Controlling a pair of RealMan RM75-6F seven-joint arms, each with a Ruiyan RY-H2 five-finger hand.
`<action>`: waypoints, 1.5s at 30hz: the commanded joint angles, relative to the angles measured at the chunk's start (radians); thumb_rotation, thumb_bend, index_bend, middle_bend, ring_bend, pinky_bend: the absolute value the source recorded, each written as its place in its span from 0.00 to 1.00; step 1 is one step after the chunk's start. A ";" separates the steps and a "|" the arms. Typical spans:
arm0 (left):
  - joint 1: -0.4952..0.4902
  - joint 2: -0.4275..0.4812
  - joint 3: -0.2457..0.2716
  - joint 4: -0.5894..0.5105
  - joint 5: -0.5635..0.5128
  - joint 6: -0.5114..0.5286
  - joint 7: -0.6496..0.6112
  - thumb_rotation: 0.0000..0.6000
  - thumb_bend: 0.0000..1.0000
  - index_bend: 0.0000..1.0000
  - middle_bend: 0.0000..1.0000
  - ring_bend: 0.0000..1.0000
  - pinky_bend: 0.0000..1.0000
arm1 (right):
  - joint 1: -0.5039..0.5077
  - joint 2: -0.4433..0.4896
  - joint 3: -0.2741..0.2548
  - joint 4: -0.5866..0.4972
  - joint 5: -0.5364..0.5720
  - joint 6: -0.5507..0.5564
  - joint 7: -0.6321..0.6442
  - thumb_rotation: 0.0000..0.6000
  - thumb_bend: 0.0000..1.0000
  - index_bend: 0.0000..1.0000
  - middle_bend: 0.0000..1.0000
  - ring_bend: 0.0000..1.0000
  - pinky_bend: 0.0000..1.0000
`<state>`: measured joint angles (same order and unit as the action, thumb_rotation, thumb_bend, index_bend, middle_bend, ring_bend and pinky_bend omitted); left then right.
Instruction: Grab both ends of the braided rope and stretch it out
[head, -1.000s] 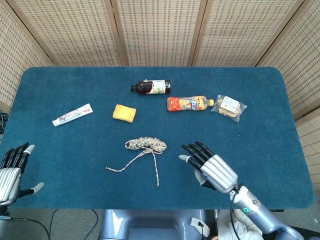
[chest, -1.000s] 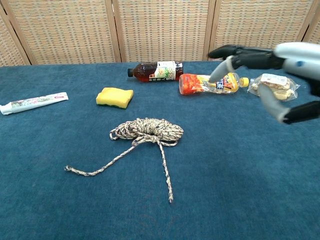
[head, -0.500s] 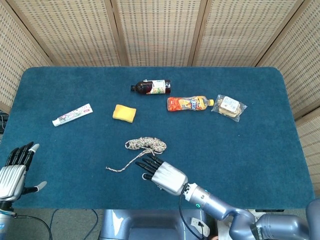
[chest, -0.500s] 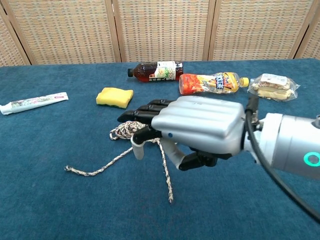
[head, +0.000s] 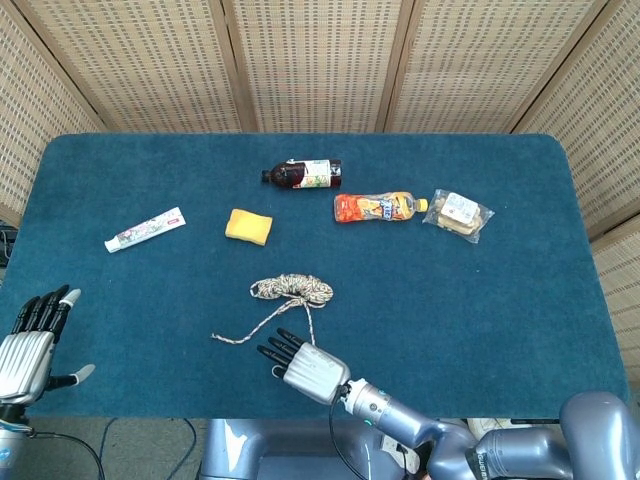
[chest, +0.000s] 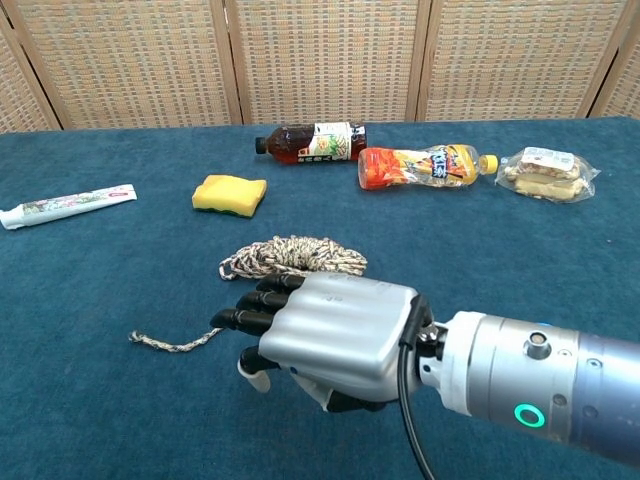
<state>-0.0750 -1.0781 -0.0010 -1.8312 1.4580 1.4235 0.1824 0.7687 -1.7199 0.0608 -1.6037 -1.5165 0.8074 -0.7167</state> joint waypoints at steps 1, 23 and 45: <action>0.000 -0.002 0.000 0.000 -0.002 -0.001 0.002 1.00 0.00 0.00 0.00 0.00 0.00 | 0.002 -0.016 -0.011 0.019 0.005 0.002 -0.030 1.00 1.00 0.35 0.00 0.00 0.00; -0.004 -0.009 0.001 -0.001 -0.011 -0.006 0.019 1.00 0.00 0.00 0.00 0.00 0.00 | -0.009 -0.004 -0.059 0.085 0.043 0.029 -0.182 1.00 1.00 0.43 0.00 0.00 0.00; -0.006 -0.022 0.001 -0.004 -0.019 -0.005 0.051 1.00 0.00 0.00 0.00 0.00 0.00 | -0.039 0.084 -0.082 0.120 0.097 0.076 -0.288 1.00 1.00 0.45 0.00 0.00 0.00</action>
<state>-0.0807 -1.0998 0.0005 -1.8351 1.4389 1.4185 0.2332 0.7317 -1.6411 -0.0223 -1.4886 -1.4244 0.8767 -0.9933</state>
